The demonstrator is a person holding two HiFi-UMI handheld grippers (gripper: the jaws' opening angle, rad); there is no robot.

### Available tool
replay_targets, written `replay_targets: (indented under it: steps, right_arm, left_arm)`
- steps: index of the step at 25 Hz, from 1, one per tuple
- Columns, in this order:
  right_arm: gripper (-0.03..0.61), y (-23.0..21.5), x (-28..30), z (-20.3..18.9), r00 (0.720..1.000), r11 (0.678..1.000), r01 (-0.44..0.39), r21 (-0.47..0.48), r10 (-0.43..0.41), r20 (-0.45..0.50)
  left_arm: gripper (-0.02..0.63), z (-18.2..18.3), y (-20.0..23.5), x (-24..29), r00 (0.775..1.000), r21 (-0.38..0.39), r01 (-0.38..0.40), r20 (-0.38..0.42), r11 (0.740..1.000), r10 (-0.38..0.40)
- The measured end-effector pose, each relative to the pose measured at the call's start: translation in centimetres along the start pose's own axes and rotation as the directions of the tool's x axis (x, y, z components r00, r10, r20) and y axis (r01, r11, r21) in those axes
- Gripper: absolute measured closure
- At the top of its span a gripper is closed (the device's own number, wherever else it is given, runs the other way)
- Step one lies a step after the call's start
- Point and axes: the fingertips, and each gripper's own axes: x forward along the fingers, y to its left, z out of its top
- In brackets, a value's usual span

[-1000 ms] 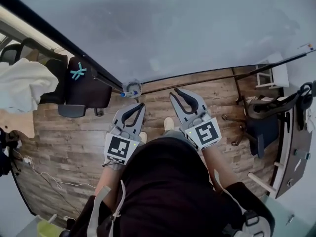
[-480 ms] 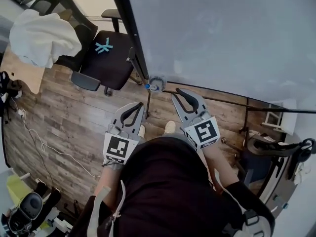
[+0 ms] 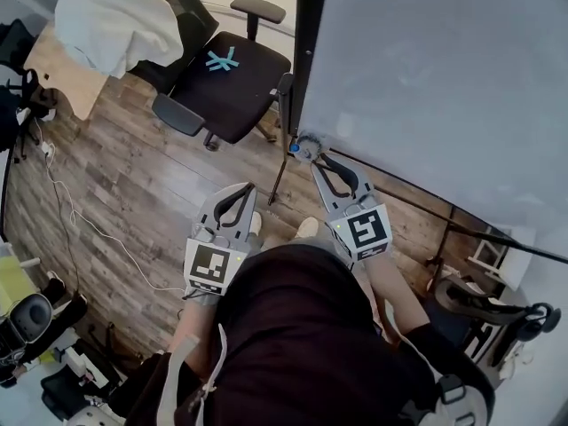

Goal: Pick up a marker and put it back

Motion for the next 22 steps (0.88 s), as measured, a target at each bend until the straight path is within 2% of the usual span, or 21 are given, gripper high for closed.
replay_targets:
  steps: [11, 22]
  right_arm:
    - [0.499, 1.5, 3.7, -1.1, 0.994, 0.995, -0.082, -0.054, 0.078, -0.074]
    - [0.492, 1.9, 5.6, -1.8, 0.988, 0.992, -0.096, -0.081, 0.086, -0.129]
  left_arm:
    - [0.605, -1.6, 3.0, -3.0, 0.99, -0.025, -0.138, -0.005, 0.99, 0.138]
    - [0.604, -2.2, 4.4, -4.6, 0.982, -0.034, -0.191, -0.013, 0.981, 0.191]
